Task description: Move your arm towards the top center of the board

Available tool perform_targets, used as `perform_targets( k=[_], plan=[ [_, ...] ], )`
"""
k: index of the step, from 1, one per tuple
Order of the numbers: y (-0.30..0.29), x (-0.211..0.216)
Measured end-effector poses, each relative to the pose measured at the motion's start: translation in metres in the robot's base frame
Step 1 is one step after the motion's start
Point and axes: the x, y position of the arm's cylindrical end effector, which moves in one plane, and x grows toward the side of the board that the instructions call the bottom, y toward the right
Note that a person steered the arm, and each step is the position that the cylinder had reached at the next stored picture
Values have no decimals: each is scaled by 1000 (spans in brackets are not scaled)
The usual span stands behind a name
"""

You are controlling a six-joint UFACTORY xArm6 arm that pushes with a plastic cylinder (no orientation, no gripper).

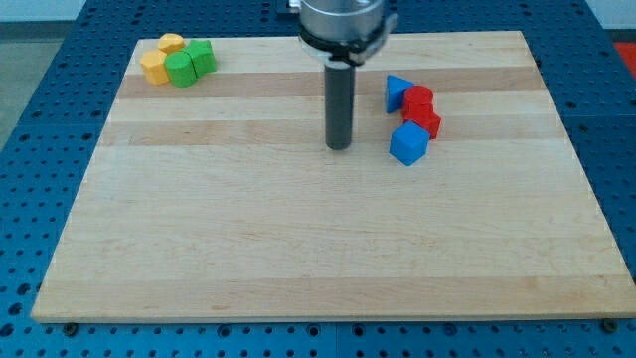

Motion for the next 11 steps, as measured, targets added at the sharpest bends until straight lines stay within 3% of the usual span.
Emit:
perform_targets(
  k=[1, 2, 6, 9, 11],
  plan=[
    [-17, -33],
    [-18, -41],
    [-18, -41],
    [-19, -135],
    [-64, -202]
  ],
)
